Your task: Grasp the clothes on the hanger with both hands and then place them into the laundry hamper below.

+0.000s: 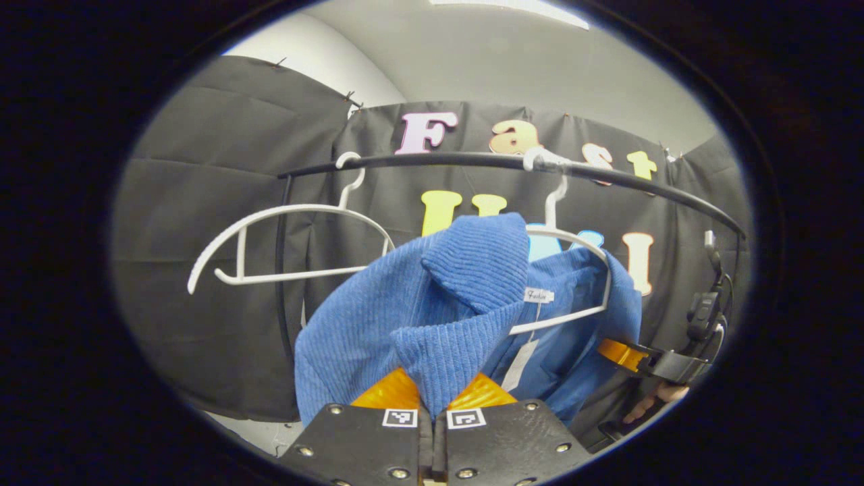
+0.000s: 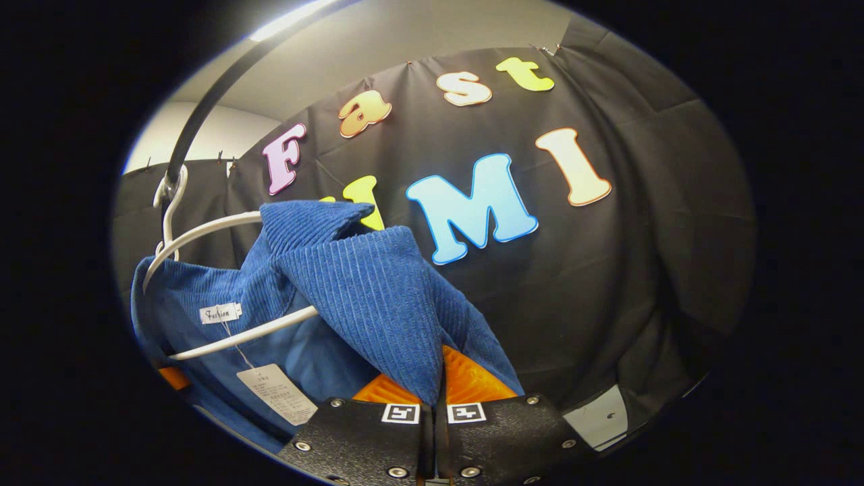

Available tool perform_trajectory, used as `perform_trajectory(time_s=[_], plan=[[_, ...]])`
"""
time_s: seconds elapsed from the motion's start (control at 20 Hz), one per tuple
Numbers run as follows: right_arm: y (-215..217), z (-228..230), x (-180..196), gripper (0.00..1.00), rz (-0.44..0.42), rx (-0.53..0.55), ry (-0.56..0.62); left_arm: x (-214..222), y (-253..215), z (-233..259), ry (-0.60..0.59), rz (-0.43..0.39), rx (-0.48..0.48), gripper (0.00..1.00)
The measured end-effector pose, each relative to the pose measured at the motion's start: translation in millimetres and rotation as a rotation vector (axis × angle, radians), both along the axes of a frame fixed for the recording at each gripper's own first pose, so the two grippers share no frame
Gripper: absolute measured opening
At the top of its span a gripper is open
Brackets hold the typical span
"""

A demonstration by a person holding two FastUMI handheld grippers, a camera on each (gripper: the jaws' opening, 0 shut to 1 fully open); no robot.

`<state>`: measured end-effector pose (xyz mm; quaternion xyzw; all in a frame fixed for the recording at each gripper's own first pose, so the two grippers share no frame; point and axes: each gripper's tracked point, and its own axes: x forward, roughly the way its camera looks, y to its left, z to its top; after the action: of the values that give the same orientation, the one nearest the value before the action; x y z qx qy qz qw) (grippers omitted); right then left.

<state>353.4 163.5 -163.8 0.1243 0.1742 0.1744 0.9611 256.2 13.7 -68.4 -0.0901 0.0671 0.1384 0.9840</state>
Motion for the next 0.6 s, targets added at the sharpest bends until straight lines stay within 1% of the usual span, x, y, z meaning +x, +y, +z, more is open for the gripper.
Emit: perform_trajectory(time_s=[0.2, 0.45, 0.6], plan=[[-19, 15, 15, 0.01, -0.085, 0.009, -0.061, -14, 21, 14, 0.0, -0.001, 0.018, 0.01], [-41, 40, 34, 0.01, -0.189, 0.031, -0.141, -22, 45, 38, -0.033, 0.008, 0.079, 0.01], [-43, 45, 39, 0.01, -0.228, 0.044, -0.165, -23, 65, 50, -0.043, 0.026, 0.117, 0.01]])
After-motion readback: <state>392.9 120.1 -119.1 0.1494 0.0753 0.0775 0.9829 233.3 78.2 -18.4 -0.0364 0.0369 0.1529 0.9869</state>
